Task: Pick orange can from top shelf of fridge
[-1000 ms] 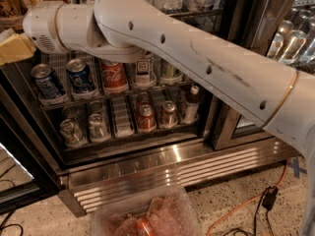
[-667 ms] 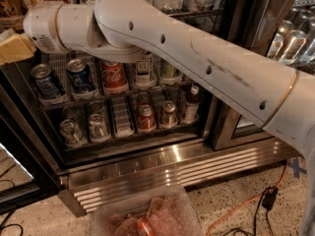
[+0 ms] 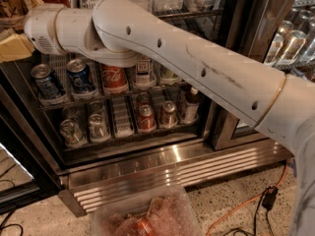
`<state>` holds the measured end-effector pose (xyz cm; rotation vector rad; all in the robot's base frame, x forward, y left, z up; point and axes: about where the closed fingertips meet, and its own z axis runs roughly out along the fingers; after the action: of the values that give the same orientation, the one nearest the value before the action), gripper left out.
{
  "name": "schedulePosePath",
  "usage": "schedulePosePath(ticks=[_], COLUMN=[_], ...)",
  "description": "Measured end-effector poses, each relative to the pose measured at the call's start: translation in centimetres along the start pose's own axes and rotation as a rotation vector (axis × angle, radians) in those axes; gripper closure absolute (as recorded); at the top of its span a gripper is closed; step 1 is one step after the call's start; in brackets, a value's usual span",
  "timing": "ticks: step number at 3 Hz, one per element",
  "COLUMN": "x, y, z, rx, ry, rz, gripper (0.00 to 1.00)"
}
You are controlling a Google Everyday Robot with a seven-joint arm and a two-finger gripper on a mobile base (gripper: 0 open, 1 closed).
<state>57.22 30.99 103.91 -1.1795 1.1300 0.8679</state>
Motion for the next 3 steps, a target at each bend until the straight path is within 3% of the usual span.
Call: schedulePosePath(ticks=[3], x=[-1.4], y=[-2.5], z=[1.6], rx=[0.051], ry=[-0.047], rz=[-0.008], gripper=[0.0])
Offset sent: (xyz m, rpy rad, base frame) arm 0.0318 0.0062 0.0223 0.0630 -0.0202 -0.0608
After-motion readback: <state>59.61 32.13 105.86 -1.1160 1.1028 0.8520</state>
